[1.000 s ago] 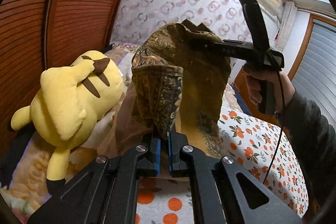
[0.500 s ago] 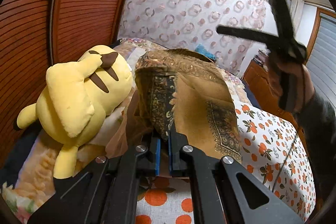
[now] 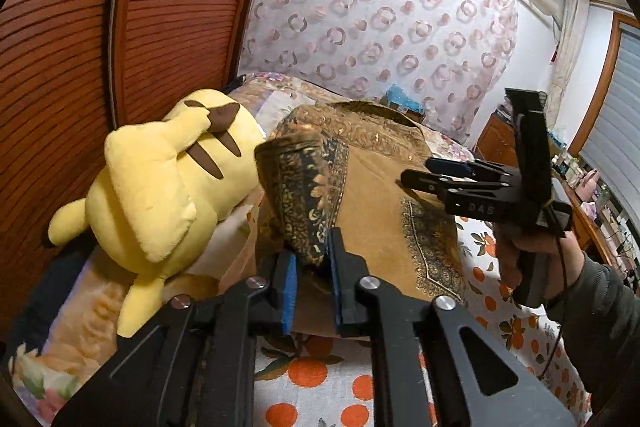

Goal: Fold small clothes
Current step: 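Lower the shirt bundle onto the pink cloth and open both grippers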

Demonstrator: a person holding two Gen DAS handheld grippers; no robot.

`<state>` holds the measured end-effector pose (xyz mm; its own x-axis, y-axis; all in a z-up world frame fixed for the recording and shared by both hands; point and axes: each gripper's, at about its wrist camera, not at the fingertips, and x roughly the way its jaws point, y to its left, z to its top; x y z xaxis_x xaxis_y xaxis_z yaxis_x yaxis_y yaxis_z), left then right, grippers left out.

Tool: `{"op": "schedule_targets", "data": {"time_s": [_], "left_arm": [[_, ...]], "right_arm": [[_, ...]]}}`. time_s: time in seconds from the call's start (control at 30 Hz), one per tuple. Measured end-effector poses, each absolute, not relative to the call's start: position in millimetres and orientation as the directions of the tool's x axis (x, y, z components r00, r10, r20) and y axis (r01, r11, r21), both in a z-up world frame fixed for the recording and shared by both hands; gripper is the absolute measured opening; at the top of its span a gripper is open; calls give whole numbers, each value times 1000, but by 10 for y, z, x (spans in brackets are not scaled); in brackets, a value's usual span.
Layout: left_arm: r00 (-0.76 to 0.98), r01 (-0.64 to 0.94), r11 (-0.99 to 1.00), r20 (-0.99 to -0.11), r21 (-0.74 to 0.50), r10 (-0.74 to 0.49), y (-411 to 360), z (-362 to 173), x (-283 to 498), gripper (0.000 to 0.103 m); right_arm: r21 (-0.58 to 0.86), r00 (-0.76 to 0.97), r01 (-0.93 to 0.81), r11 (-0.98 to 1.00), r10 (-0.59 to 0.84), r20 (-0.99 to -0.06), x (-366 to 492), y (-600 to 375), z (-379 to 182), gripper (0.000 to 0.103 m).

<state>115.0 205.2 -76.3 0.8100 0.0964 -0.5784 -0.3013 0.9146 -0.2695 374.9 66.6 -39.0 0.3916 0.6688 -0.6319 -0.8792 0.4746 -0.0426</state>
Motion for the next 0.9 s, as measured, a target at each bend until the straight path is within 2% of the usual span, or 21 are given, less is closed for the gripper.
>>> {"op": "schedule_targets", "data": {"time_s": [0.03,0.1,0.17,0.23,0.27,0.43,0.67,0.9], "left_arm": [[814,-302,916,-572,-265,103,2052,-746,1132,32],[830,-302,917,-546,-262,117,2061,-693,1073,46],[837,-304,918,-532,-254,130,2089,-652,1043,52],[839,-305,919,-527,-250,135,2106,-635,1043,75],[842,-307,918,-522,-252,138,2121,-633,1039,79],[836,-308,923,-529,-231,146,2107,-629,1042,88],[824,-335,925,-532,-177,197,2039,-574,964,89],[825,-320,933,-531,-162,191,1968,-542,839,89]], "right_arm": [[-36,388,-880,474,673,-629,3721,650,-357,65],[-27,375,-888,458,690,-619,3580,596,-321,65],[-29,368,-895,445,700,-613,3345,481,-384,65],[-18,348,-904,426,711,-612,3201,378,-391,65],[-15,336,-910,415,715,-613,3114,370,-394,65],[9,306,-916,402,712,-632,2829,322,-496,65],[-14,346,-894,447,673,-654,2774,363,-727,65],[11,372,-869,495,668,-645,2654,270,-653,65]]}}
